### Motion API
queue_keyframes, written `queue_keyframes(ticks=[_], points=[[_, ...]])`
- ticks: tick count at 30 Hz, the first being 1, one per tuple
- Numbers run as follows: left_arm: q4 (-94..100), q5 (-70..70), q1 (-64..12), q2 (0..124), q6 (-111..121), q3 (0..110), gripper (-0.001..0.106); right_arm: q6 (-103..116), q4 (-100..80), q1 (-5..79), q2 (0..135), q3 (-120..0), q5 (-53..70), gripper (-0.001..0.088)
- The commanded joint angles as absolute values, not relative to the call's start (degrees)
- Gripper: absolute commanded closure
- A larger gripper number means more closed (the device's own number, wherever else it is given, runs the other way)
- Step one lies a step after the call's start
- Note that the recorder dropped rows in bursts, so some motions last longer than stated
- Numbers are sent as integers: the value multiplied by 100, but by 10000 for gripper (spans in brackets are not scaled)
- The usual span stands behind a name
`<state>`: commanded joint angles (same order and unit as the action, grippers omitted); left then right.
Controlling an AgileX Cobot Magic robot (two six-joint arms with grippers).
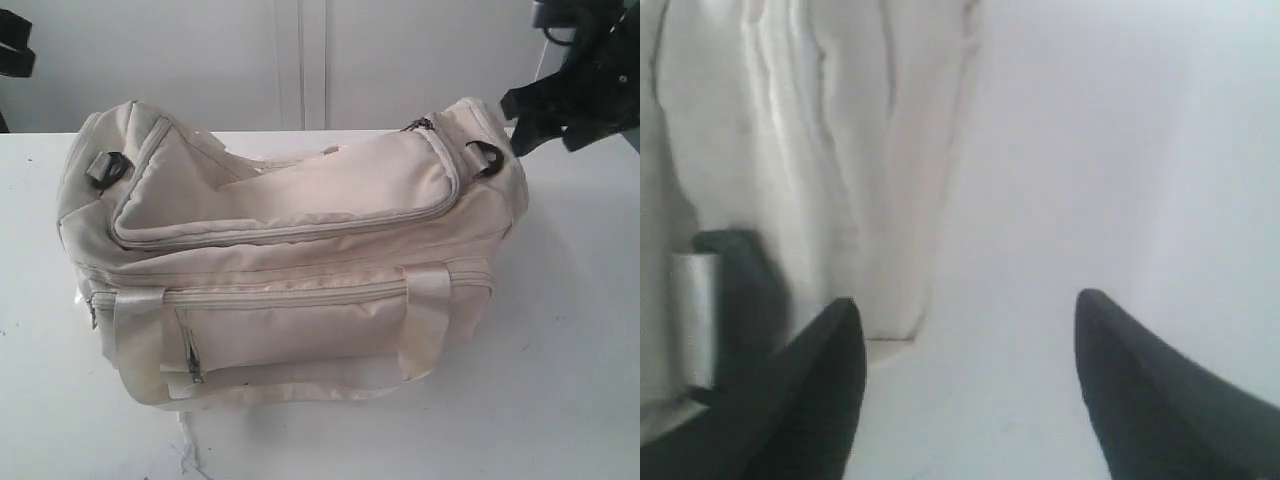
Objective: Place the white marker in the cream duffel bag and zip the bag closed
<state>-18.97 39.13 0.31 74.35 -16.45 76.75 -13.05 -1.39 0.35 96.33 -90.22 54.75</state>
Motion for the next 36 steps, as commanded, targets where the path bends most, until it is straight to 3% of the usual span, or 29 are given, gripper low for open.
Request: queue_keyframes(ticks=[1, 3, 15, 23, 36], points=[[-1885, 3954, 132, 7435, -1631, 7675, 1053, -1305, -171, 4, 9539, -9022, 5491, 555], [-1887, 4005, 277, 7425, -1630, 7675, 1053, -1356, -91, -92, 9440, -9010, 5688, 854], [-1663, 4075, 324, 6563, -1473, 7344, 1053, -1018, 0, -871, 7992, -8002, 5353, 861], [-1928, 3082, 73, 5343, -1524, 5987, 1053, -980, 346, -885, 6376, -6412, 3162, 861], [-1918, 1720, -135, 2949, -1506, 3862, 1053, -1172, 552, -132, 4049, -3812, 940, 861]])
